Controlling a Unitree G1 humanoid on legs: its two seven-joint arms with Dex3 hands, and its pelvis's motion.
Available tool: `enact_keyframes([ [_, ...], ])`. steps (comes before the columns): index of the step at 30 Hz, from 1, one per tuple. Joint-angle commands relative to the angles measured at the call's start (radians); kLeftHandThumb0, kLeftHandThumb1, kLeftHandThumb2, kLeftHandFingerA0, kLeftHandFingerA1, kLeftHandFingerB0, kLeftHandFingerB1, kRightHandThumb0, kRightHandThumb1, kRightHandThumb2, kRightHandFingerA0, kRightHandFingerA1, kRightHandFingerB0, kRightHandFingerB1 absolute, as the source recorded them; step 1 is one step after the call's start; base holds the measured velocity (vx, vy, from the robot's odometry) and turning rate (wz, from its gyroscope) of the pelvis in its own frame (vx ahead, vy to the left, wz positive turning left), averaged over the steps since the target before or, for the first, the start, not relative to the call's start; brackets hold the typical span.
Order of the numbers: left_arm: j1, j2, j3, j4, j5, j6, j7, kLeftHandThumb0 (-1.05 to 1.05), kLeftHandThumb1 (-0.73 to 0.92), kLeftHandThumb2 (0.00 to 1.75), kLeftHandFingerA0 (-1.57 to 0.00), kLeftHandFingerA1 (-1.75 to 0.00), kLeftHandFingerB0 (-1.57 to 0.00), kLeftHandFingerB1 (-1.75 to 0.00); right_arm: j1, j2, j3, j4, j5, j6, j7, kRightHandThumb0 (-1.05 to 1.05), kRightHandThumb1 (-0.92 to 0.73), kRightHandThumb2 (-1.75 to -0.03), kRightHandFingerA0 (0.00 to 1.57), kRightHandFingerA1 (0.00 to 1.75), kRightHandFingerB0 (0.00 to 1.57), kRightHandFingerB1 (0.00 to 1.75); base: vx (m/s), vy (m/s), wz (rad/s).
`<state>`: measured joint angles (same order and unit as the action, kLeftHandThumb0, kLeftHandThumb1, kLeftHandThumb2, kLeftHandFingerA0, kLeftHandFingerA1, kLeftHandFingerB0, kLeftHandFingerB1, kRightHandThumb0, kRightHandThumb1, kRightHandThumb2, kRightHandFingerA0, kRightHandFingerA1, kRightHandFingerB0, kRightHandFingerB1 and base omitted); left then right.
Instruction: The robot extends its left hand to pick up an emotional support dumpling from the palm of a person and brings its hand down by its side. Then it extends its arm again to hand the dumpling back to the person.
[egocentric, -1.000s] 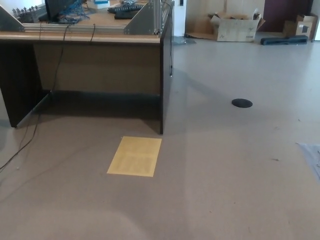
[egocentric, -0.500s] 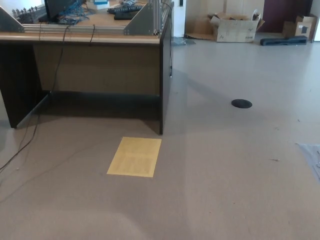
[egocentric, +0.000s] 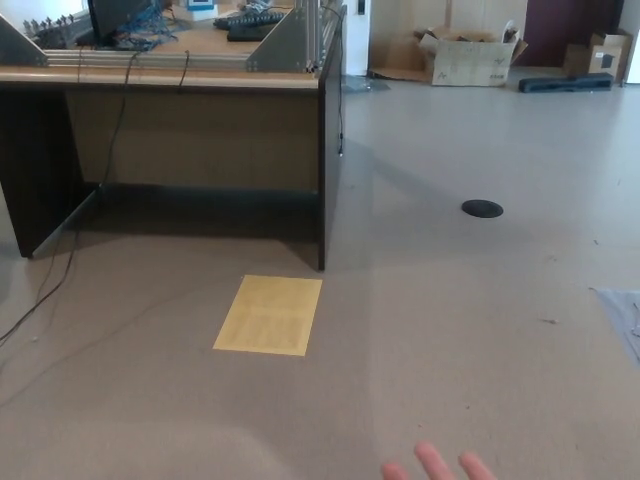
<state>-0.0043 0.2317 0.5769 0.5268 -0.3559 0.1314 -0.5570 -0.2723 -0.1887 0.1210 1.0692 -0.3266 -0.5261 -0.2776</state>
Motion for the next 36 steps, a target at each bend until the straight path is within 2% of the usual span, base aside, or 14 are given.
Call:
enact_keyframes([
  [1, 0.011, 0.015, 0.003, -0.009, -0.044, -0.008, 0.005, -0.08, 0.83, 0.64, -0.73, -1.54, -0.75, -0.8, 0.001, -0.01, -0.002, 0.007, 0.006, -0.014, -0.008, -0.24, -0.55, -0.57, 0.84, 0.52, 0.75, 0.48, 0.0, 0.0, 0.0],
  [7, -0.08, 0.057, 0.004, -0.179, -0.084, 0.028, 0.035, -0.08, 0.79, 0.64, -0.78, -1.49, -0.79, -0.8, -0.002, -0.017, 0.001, -0.008, 0.002, -0.005, -0.007, -0.24, -0.55, -0.57, 0.83, 0.52, 0.74, 0.48, 0.0, -0.001, 0.02],
  [9, -0.253, 0.145, -0.061, -0.402, -0.103, 0.085, 0.03, -0.06, 0.82, 0.65, -0.82, -1.43, -0.79, -0.81, -0.019, -0.022, 0.003, -0.014, -0.005, 0.002, -0.015, -0.25, -0.55, -0.57, 0.83, 0.52, 0.75, 0.48, 0.0, 0.0, 0.0],
  [10, -0.295, 0.158, -0.083, -0.436, -0.092, 0.077, 0.03, -0.08, 0.8, 0.66, -0.85, -1.37, -0.81, -0.8, -0.023, -0.019, -0.002, -0.018, 0.003, 0.009, -0.006, -0.25, -0.55, -0.57, 0.82, 0.52, 0.75, 0.48, -0.02, 0.008, 0.07],
  [14, -0.297, 0.161, -0.087, -0.455, -0.094, 0.092, 0.039, -0.08, 0.8, 0.66, -0.85, -1.37, -0.81, -0.8, -0.023, -0.019, -0.002, -0.02, 0.004, 0.01, -0.005, -0.25, -0.55, -0.57, 0.82, 0.52, 0.75, 0.48, 0.0, 0.0, 0.0],
  [15, -0.463, 0.228, -0.231, -0.591, 0.004, 0.063, 0.004, -0.14, 0.76, 0.63, -0.9, -1.21, -0.88, -0.74, -0.02, -0.025, -0.004, -0.025, 0.002, 0.0, -0.012, -0.26, -0.55, -0.57, 0.84, 0.53, 0.76, 0.49, 0.0, 0.0, 0.0],
  [17, -0.6, 0.259, -0.336, -0.639, 0.035, 0.086, -0.029, -0.16, 0.72, 0.61, -0.95, -1.15, -0.91, -0.71, -0.037, -0.025, -0.006, -0.021, 0.004, 0.004, -0.011, -0.26, -0.55, -0.57, 0.84, 0.53, 0.76, 0.49, 0.01, -0.003, 0.04],
  [22, -0.79, 0.267, -0.519, -0.661, 0.087, 0.095, -0.088, -0.17, 0.72, 0.62, -0.97, -1.1, -0.92, -0.68, -0.043, -0.023, -0.008, -0.024, 0.009, 0.002, -0.001, -0.25, -0.55, -0.57, 0.82, 0.53, 0.75, 0.49, 0.0, 0.0, 0.0],
  [25, -0.899, 0.24, -0.636, -0.704, 0.094, 0.171, -0.103, -0.19, 0.71, 0.62, -0.96, -1.11, -0.93, -0.67, -0.046, -0.025, -0.006, -0.023, 0.006, -0.002, -0.004, -0.25, -0.55, -0.57, 0.83, 0.54, 0.76, 0.49, 0.0, 0.0, 0.0],
  [26, -0.934, 0.235, -0.679, -0.718, 0.116, 0.177, -0.106, -0.19, 0.72, 0.62, -0.97, -1.05, -0.92, -0.66, -0.048, -0.025, -0.006, -0.026, 0.006, 0.001, -0.001, -0.26, -0.55, -0.57, 0.83, 0.54, 0.75, 0.49, 0.0, 0.0, 0.0],
  [32, -1.028, 0.165, -0.901, -0.751, 0.202, 0.175, -0.114, -0.19, 0.71, 0.62, -0.92, -1.06, -0.93, -0.66, -0.065, -0.029, -0.002, -0.044, 0.001, 0.023, 0.008, -0.25, -0.56, -0.57, 0.81, 0.51, 0.75, 0.48, 0.0, 0.0, 0.0],
  [34, -1.032, 0.152, -0.958, -0.772, 0.213, 0.198, -0.111, -0.2, 0.71, 0.66, -0.89, -1.27, -0.91, -0.68, -0.068, -0.03, -0.001, -0.051, 0.0, 0.031, 0.013, -0.26, -0.56, -0.57, 0.79, 0.49, 0.75, 0.48, 0.0, 0.0, 0.0],
  [35, -1.031, 0.143, -0.983, -0.785, 0.218, 0.208, -0.109, -0.2, 0.71, 0.66, -0.89, -1.27, -0.91, -0.68, -0.068, -0.032, 0.0, -0.053, -0.001, 0.03, 0.014, -0.26, -0.56, -0.57, 0.79, 0.49, 0.75, 0.48, 0.0, 0.0, 0.0],
  [36, -1.026, 0.13, -1.042, -0.816, 0.242, 0.221, -0.112, -0.21, 0.68, 0.7, -0.86, -1.38, -0.9, -0.79, -0.066, -0.034, -0.002, -0.052, 0.004, 0.022, 0.02, -0.26, -0.56, -0.57, 0.77, 0.5, 0.74, 0.48, 0.0, 0.0, 0.0],
])
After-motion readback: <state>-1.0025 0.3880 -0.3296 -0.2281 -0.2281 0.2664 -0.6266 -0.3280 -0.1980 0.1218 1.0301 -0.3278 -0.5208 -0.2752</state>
